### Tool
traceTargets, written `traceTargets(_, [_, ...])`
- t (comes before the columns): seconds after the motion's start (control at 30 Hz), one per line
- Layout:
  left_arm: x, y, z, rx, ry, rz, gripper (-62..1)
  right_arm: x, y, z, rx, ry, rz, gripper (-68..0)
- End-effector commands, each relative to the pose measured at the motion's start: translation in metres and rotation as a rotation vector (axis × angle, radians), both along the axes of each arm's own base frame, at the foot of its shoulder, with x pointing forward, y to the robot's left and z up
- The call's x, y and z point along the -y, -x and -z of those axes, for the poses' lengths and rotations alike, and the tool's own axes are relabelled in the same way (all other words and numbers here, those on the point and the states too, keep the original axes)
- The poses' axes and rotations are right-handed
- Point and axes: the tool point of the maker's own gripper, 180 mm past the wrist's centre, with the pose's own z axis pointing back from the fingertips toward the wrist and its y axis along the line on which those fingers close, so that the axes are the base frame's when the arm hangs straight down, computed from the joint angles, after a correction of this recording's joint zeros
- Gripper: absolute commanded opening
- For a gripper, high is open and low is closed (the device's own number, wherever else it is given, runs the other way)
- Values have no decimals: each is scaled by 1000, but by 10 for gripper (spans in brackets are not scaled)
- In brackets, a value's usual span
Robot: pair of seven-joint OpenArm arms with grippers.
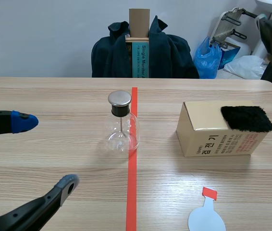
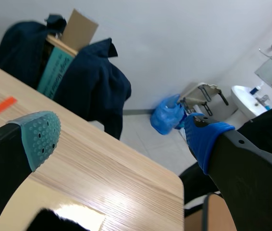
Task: Do the electroscope experiment.
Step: 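Return to the home posture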
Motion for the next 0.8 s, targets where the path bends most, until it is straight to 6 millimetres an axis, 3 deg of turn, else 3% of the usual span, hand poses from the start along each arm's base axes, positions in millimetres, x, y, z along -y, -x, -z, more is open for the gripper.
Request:
traceTargets(0.0, [4,1,-5,23,9,14,14,-4,-1,-6,30,-20,-9,-151])
traceTargets(0.3, [4,2,-3,30,-13,22,14,-33,6,11,26,-80,-67,-150])
traceTargets(0.77, [4,1,-3,29,-16,22,14,-34,5,24,9,-87,-9,-150])
